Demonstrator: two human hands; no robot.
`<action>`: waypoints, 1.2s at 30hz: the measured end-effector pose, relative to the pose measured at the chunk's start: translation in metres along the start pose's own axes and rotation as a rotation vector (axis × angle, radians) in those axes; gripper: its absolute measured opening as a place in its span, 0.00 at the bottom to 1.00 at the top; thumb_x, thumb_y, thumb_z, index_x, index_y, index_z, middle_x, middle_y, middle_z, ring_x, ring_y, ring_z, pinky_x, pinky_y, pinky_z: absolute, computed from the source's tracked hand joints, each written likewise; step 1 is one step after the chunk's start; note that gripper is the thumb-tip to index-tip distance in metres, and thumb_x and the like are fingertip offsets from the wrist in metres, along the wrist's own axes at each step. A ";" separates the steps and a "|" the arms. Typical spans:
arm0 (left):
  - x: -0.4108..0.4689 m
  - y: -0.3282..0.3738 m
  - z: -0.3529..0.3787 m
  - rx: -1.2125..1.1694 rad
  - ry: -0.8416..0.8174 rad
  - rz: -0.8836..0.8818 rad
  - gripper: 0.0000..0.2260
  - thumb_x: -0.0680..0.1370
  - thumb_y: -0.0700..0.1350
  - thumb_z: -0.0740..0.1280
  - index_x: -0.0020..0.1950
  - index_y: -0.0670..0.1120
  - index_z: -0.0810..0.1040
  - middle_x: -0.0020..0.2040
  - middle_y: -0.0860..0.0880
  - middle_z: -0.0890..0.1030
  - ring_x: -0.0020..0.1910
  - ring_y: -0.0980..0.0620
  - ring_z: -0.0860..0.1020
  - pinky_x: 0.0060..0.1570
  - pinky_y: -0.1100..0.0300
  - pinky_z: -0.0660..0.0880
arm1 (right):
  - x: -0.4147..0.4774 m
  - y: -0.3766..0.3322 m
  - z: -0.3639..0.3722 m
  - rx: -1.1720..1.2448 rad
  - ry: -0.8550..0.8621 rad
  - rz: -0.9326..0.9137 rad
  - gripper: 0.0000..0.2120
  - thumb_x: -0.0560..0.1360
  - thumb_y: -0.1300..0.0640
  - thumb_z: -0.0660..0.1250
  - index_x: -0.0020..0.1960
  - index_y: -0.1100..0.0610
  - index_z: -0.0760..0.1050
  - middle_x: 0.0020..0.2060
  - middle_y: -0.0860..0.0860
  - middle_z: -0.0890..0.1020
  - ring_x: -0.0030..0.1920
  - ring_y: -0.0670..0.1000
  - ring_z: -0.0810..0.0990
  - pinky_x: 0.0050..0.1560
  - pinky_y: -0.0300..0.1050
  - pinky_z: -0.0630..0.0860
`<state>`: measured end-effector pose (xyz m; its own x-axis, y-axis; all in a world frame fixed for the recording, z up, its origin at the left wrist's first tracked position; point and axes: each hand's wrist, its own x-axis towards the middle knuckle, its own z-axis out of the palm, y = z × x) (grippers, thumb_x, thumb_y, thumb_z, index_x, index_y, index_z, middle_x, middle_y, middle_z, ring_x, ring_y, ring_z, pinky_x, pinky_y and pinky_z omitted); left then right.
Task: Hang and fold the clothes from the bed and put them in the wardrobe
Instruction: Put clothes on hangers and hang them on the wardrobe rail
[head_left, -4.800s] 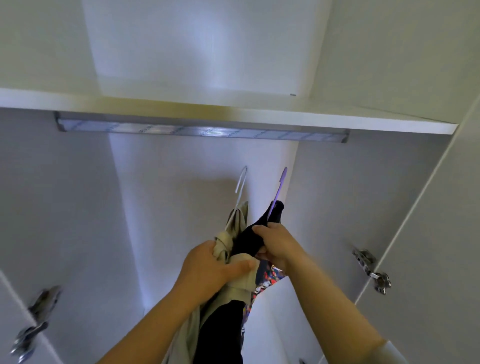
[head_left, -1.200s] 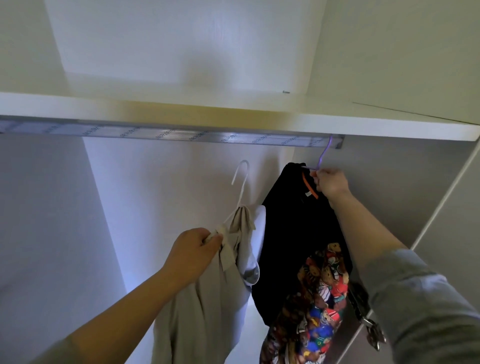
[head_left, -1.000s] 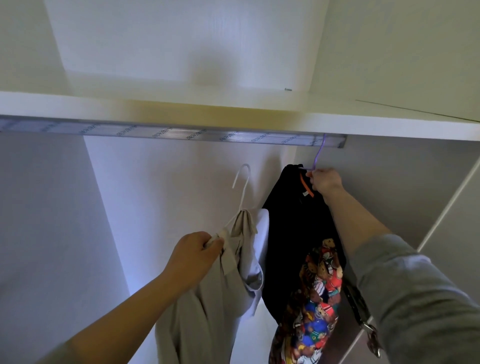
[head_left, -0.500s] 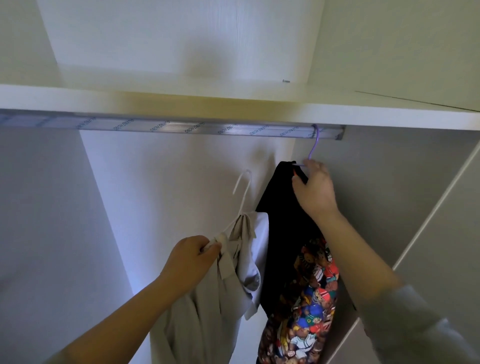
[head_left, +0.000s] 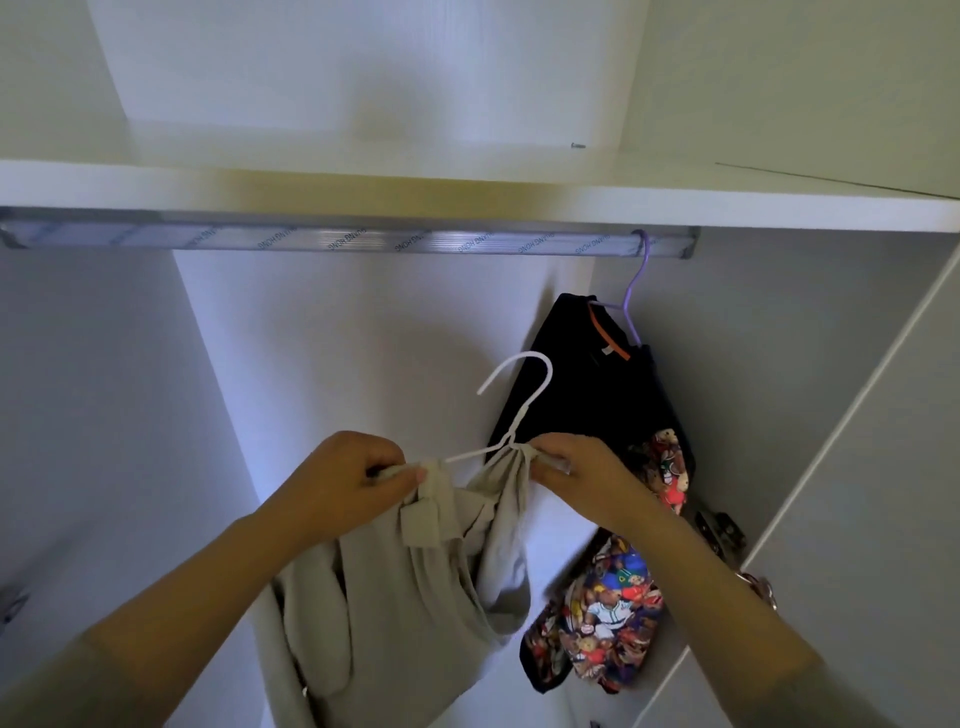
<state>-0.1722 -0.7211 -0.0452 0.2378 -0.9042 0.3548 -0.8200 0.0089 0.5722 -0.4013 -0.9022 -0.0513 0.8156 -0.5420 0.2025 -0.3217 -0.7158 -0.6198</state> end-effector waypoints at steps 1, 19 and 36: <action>-0.002 -0.001 -0.003 0.015 -0.003 0.012 0.21 0.77 0.52 0.68 0.25 0.55 0.67 0.24 0.55 0.69 0.26 0.58 0.71 0.30 0.70 0.68 | -0.002 -0.005 0.005 -0.003 0.006 -0.032 0.07 0.79 0.59 0.66 0.47 0.62 0.79 0.40 0.54 0.79 0.40 0.44 0.75 0.44 0.40 0.71; -0.024 0.013 0.007 0.034 0.003 -0.072 0.14 0.79 0.52 0.65 0.63 0.51 0.74 0.57 0.56 0.73 0.56 0.55 0.73 0.59 0.62 0.72 | -0.029 -0.033 0.020 0.394 0.392 0.438 0.18 0.78 0.59 0.66 0.32 0.57 0.65 0.24 0.48 0.63 0.25 0.45 0.61 0.24 0.33 0.58; 0.011 0.024 0.008 -0.164 0.090 -0.215 0.07 0.78 0.49 0.67 0.55 0.51 0.77 0.51 0.54 0.80 0.49 0.55 0.79 0.51 0.60 0.77 | 0.065 -0.049 -0.075 0.396 0.587 0.498 0.14 0.79 0.61 0.59 0.53 0.72 0.76 0.45 0.64 0.81 0.56 0.64 0.80 0.50 0.51 0.76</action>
<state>-0.1941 -0.7341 -0.0336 0.4486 -0.8512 0.2725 -0.6526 -0.1036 0.7506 -0.3680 -0.9355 0.0490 0.2084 -0.9696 0.1282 -0.2949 -0.1873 -0.9370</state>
